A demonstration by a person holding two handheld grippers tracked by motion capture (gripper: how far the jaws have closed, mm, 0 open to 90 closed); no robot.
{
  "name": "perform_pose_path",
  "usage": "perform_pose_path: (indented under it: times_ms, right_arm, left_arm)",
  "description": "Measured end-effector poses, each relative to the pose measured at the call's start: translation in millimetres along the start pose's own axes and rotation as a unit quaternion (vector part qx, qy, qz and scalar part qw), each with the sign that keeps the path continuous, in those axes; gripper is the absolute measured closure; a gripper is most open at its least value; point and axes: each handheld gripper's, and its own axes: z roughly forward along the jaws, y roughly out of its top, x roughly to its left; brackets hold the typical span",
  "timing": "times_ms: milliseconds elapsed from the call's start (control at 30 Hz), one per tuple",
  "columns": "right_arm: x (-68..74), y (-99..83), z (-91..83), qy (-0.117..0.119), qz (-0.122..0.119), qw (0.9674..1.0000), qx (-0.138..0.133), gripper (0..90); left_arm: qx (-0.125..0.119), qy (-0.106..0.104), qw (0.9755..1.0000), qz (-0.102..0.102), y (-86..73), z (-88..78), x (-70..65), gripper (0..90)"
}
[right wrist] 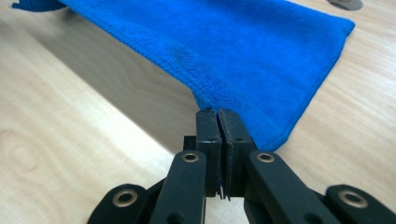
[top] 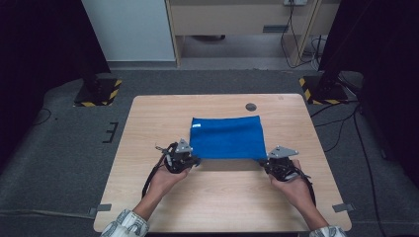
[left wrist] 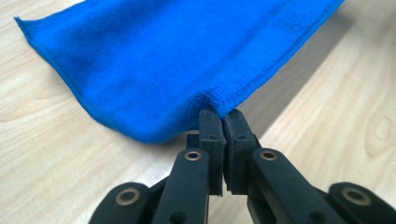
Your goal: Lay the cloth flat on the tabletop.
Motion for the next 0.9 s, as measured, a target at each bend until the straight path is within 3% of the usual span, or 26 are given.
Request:
perform_pose_path:
  times_ms: [400, 900]
  right_arm:
    - [15.5, -13.7, -19.3, 0.013, -0.012, 0.9998, 0.013, 88.1]
    - [26.1, -28.6, -42.9, 0.022, -0.021, 0.9991, 0.031, 87.8]
  left_arm:
    - [0.008, -0.016, 0.9998, 0.010, -15.2, -16.2, -11.5, 86.5]
    - [0.020, -0.044, 0.9987, 0.017, -29.8, -32.4, -42.1, 86.3]
